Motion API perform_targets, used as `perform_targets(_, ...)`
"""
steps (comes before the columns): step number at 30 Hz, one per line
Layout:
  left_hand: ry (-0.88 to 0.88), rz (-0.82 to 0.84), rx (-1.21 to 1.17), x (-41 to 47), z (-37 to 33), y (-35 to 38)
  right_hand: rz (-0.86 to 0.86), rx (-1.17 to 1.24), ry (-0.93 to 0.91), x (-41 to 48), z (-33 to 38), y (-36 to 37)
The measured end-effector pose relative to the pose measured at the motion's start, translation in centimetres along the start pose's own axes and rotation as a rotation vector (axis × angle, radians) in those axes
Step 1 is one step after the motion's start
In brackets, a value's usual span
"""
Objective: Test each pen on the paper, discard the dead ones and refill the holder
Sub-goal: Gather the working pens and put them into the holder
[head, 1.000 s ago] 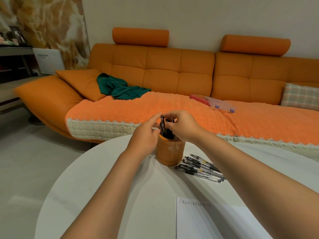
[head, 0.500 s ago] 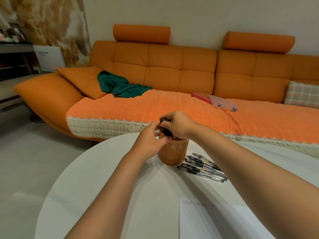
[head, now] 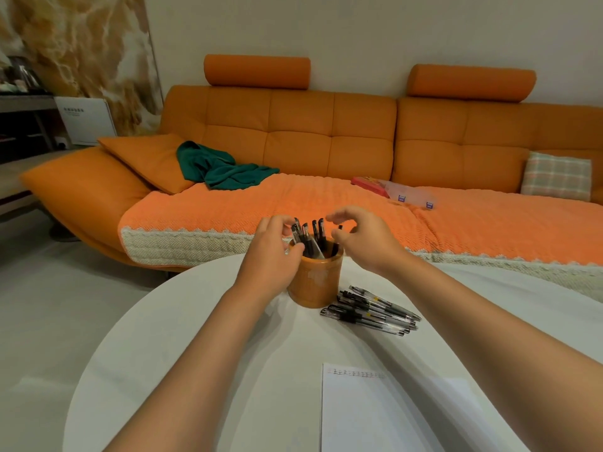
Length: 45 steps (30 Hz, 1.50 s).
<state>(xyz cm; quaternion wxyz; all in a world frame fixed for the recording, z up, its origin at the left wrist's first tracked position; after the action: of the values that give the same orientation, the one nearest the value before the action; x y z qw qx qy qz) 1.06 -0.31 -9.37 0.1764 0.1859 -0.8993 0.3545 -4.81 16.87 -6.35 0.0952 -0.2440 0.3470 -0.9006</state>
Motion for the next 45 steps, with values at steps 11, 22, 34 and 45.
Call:
perform_targets(11,0.214,0.560,0.290,-6.1,-1.6,7.0,0.446,-0.584,0.087,-7.7,-7.4,1.1)
perform_targets(22,0.273,0.571,0.483,-7.3,-0.6,8.6,0.501,-0.460,0.034,-9.0,-8.0,1.0)
perform_targets(34,0.206,0.649,0.426,-7.3,-0.6,8.1,0.542,-0.600,-0.065,-9.9,-7.4,1.8)
perform_targets(45,0.119,0.736,0.374,-7.2,-0.5,7.5,0.606,-0.668,-0.106,-10.0,-7.1,2.9)
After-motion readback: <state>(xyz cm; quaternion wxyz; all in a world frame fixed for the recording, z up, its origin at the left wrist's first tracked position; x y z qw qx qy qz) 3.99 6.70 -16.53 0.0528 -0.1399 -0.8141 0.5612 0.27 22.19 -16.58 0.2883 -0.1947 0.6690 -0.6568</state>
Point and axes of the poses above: each hand's wrist, its own x-axis towards the middle knuckle, its own y-axis out of the palm, z = x × y, the point moved 2 cm from there along x, towards the middle knuckle, and after that the axes turned 1 degree about -y, right-handed, at the moved point
